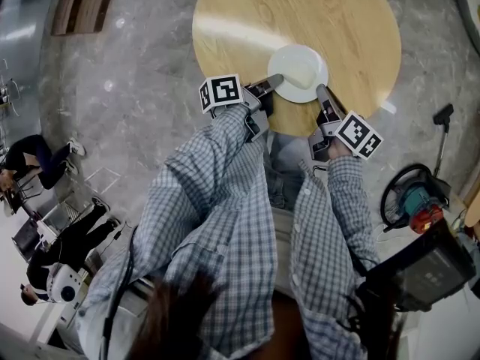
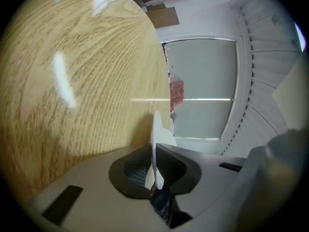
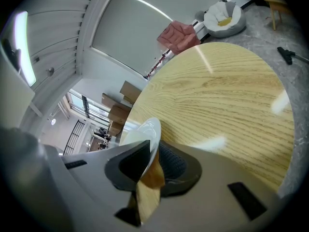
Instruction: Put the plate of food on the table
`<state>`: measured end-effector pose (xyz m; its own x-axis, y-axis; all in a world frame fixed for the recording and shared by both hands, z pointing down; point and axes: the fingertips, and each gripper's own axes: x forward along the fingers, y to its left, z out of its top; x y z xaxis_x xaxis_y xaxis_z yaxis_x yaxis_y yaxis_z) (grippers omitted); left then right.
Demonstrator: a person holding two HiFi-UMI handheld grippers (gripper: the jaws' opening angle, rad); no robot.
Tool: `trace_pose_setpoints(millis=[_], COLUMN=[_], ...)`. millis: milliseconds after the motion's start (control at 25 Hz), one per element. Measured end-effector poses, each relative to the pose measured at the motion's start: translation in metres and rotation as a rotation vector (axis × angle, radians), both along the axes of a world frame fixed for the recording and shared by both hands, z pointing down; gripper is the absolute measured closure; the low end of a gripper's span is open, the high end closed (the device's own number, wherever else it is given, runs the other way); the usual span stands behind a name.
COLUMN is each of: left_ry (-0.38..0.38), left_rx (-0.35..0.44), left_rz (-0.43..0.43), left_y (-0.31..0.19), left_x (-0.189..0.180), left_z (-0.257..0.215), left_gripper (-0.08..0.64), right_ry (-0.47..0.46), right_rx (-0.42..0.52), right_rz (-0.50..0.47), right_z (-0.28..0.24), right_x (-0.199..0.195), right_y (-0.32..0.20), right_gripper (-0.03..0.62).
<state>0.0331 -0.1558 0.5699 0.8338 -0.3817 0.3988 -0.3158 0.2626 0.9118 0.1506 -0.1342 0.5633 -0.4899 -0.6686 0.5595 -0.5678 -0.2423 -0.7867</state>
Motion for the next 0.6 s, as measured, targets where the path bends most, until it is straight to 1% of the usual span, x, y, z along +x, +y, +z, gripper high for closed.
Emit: trace_pose_setpoints(millis=[400,600], left_ry=[-0.03,-0.041], left_rx=[-0.011,-0.004], left_rz=[-0.006,0.0], left_y=[0.0014,0.0001], left_x=[-0.0007,-0.0001], left_z=[0.0083,0.0059], left_gripper=[0.529,0.529], right_ry=[0.035,0.074], right_rx=[-0.019,-0.029], right_rz=[-0.023,-0.047], right_z=[0.0081,0.0099], right_x=[-0.0004,-0.0008], right_y=[-0.0003,-0.0007], right_gripper=[0.531,0.531])
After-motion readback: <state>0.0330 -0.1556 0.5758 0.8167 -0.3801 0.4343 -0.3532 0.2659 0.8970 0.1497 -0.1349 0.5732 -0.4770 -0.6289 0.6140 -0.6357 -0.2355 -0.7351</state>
